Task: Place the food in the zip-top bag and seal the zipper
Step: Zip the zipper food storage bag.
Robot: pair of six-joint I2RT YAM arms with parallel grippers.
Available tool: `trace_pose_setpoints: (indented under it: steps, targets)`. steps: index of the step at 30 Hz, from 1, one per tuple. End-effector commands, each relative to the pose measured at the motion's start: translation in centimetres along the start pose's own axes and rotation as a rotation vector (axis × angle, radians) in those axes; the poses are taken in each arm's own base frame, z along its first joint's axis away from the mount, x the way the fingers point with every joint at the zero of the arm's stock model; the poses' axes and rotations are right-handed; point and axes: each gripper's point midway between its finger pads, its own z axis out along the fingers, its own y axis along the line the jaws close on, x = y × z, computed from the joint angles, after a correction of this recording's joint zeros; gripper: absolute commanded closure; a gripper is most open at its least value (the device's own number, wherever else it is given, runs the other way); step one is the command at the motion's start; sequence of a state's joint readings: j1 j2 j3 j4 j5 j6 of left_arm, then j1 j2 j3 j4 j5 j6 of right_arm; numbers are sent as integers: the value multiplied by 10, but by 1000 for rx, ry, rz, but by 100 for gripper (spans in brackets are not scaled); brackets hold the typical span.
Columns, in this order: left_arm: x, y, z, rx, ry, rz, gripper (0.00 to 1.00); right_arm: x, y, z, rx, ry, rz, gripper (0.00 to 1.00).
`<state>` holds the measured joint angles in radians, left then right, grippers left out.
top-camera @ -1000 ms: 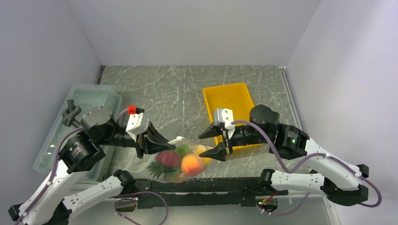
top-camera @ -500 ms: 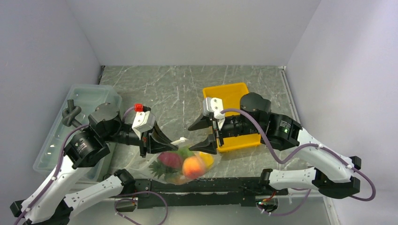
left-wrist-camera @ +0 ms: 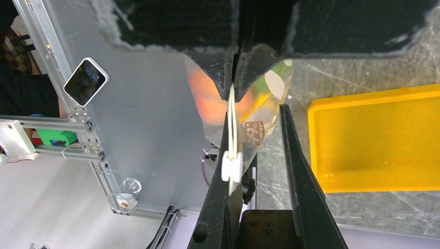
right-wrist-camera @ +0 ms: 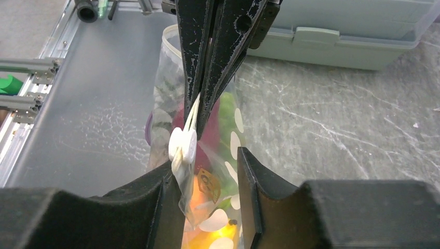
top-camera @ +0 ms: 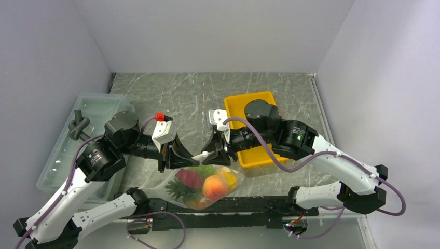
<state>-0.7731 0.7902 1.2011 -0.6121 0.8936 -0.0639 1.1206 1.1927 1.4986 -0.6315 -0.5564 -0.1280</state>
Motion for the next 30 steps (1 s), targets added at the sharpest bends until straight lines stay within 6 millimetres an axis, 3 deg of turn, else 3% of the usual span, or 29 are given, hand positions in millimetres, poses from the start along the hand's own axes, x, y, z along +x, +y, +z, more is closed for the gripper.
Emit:
trace_pose_setpoints:
  steps: [1,11,14,19,25,30]
  targets:
    - [-22,-14,-4,51,-54,86,100,-16,5,-4,-26,-27,-37,62]
    - [-21,-14,-5,47,-50,92,100,-9,6,-3,-39,-14,-39,84]
    - [-21,-13,-4,48,-48,91,100,-11,8,-5,-45,-22,-49,100]
    - [-21,-10,-3,39,-46,84,100,-16,13,-9,-55,-45,-68,100]
    - [-21,-9,-2,38,-48,76,76,-14,10,-9,-41,-30,-60,100]
    - [-23,-8,0,43,-58,76,66,-12,7,-8,-26,-14,-42,100]
